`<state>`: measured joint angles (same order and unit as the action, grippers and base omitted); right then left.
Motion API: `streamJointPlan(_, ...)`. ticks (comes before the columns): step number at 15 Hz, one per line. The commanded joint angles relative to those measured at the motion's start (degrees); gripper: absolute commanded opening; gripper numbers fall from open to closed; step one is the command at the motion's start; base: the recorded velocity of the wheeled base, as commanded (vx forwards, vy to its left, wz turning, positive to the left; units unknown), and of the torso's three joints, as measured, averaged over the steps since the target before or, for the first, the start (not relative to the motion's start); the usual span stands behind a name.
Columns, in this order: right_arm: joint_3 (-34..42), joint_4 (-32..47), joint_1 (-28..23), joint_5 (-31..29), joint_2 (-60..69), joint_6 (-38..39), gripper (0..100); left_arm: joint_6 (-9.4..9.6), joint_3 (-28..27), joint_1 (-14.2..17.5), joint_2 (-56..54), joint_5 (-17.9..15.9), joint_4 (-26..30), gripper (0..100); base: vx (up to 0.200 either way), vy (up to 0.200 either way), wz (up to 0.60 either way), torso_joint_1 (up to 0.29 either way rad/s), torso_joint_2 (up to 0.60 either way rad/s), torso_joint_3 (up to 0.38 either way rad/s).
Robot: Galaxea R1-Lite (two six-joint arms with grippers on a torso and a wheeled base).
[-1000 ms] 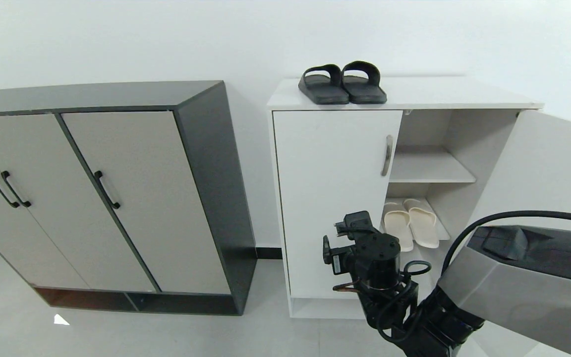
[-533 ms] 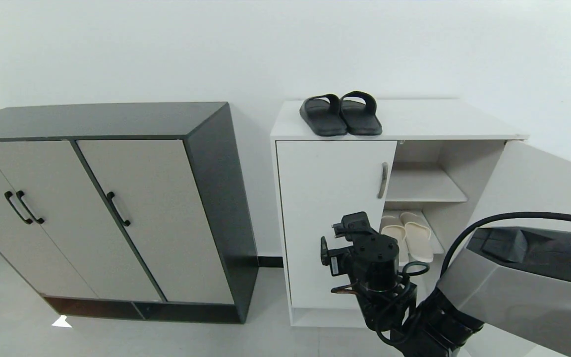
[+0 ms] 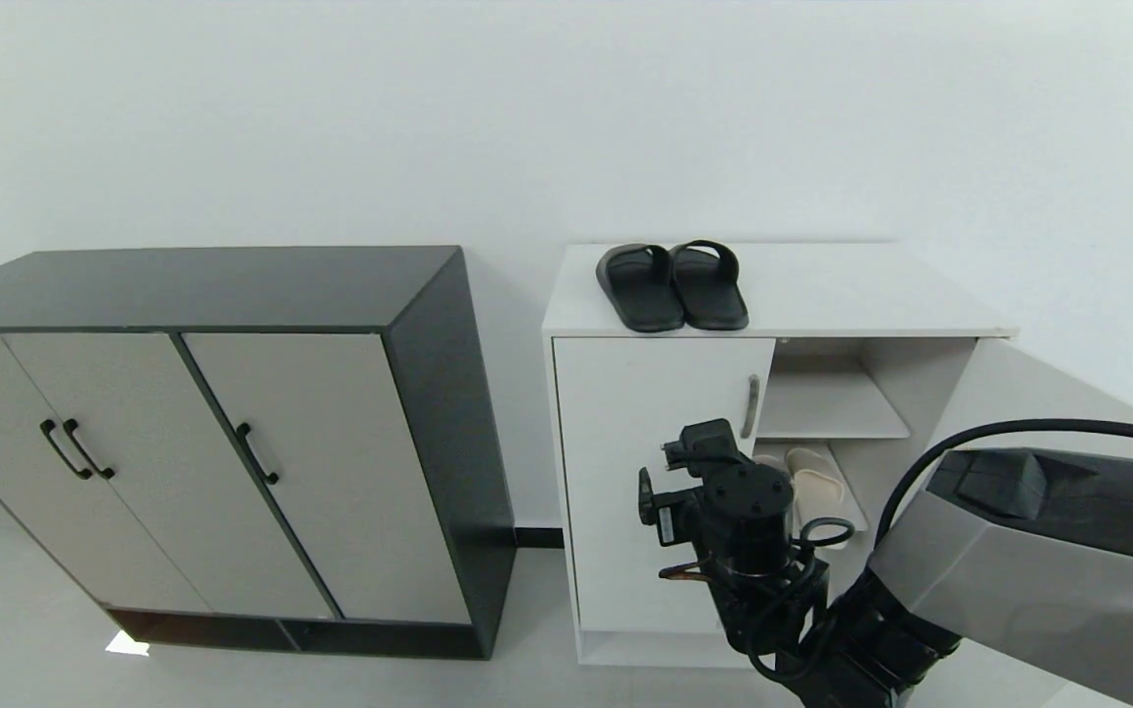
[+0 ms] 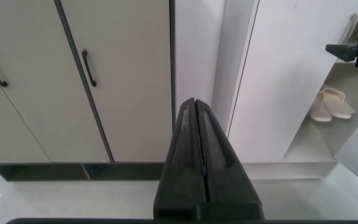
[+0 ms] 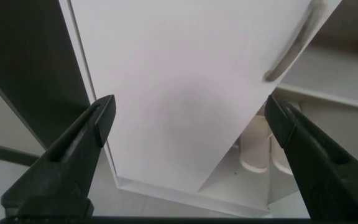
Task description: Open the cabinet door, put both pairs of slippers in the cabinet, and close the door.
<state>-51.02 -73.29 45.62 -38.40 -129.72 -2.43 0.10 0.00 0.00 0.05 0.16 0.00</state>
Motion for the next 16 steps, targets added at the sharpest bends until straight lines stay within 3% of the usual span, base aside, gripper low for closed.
streamJointPlan(1,0.0,0.0,0.0,0.0,0.0,0.0,100,-0.01,0.0,0.0,0.0,0.0,0.0,0,0.0,0.0,0.0,0.222,-0.52,-0.31)
streamJointPlan(12,-1.1,0.3,-0.4,0.2,0.4,-0.9,100,0.08,0.0,0.0,0.0,0.0,0.0,0,0.0,0.0,0.0,0.241,-0.54,-0.301)
streamJointPlan(14,-4.2,5.4,-0.4,0.2,1.9,-0.5,100,-0.01,0.0,0.0,0.0,0.0,0.0,0,0.0,0.0,0.0,0.178,-0.39,-0.207)
streamJointPlan(16,-12.5,20.6,-0.5,0.2,4.7,6.0,100,0.17,0.0,0.0,0.0,0.0,0.0,0,0.0,0.0,0.0,0.137,-0.3,-0.149)
